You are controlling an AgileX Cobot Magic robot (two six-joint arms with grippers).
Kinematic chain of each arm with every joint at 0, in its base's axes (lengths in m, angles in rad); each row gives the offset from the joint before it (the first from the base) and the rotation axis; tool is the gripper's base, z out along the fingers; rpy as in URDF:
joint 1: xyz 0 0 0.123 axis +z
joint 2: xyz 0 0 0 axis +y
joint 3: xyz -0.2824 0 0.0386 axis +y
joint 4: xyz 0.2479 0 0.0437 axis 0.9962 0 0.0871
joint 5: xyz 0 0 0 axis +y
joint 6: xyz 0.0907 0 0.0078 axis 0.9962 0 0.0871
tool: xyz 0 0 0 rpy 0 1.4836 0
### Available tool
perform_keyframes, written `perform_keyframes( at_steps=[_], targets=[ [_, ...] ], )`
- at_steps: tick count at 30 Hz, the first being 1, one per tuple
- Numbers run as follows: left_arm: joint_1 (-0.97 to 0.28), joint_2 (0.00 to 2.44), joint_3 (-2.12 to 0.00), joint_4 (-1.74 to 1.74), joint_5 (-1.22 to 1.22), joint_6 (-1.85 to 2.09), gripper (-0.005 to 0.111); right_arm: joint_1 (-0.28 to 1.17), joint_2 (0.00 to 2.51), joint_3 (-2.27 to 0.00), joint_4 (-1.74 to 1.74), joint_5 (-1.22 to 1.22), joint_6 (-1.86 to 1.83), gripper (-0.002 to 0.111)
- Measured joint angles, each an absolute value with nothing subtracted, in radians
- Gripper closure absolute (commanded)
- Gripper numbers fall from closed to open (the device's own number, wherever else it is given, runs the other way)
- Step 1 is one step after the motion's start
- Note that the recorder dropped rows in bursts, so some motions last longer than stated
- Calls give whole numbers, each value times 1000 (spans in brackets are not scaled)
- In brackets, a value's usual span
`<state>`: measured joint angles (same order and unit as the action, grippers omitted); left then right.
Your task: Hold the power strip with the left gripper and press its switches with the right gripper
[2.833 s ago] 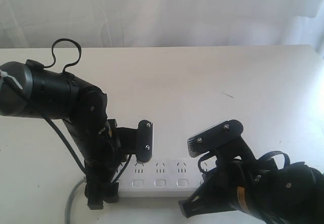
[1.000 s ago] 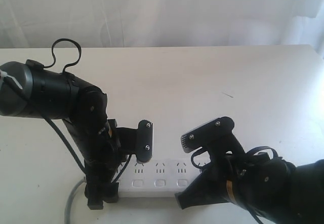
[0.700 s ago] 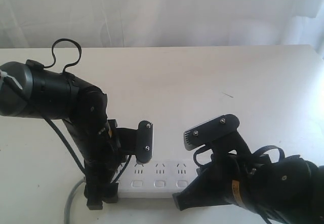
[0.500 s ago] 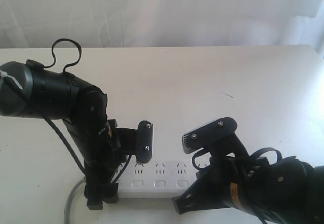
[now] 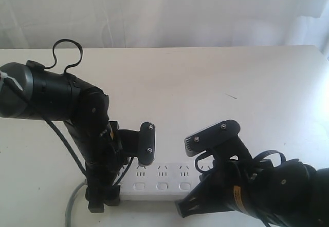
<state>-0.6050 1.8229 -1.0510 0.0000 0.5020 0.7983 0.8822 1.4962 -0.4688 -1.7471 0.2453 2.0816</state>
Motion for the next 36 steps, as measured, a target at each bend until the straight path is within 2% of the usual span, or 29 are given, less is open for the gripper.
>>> perform_keyframes(
  at_steps=[36],
  targets=[
    [-605,1823,-1051,0,504,796,107,882,1484,-434,-1745,273,2082,108]
  ],
)
